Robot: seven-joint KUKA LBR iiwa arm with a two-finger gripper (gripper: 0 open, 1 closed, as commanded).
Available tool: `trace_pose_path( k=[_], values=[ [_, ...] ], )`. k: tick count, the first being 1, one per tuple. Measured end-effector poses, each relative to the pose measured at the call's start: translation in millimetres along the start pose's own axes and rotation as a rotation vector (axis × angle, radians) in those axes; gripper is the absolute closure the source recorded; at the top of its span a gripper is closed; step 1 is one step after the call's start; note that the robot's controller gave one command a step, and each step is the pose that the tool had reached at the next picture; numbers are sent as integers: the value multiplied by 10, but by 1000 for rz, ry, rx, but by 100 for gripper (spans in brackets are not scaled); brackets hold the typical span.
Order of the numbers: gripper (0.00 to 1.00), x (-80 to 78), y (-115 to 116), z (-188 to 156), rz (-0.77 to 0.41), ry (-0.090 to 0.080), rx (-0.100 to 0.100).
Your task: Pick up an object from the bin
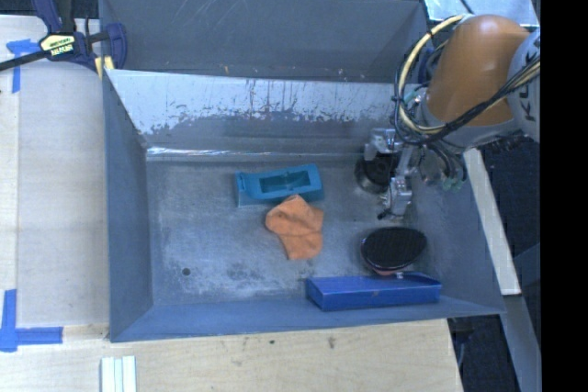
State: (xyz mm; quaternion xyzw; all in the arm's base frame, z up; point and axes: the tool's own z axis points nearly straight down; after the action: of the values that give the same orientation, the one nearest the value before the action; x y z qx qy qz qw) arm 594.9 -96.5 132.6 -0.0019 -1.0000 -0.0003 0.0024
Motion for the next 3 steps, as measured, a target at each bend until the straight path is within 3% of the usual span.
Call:
trace_pose_path(
  k=[1,2,3],
  values=[
    [0,-20,2,-50,-2,-8,1],
    [0,432,-370,-176,-218,-7,0],
    [0,545,-453,30,-277,-6,2]
  ],
)
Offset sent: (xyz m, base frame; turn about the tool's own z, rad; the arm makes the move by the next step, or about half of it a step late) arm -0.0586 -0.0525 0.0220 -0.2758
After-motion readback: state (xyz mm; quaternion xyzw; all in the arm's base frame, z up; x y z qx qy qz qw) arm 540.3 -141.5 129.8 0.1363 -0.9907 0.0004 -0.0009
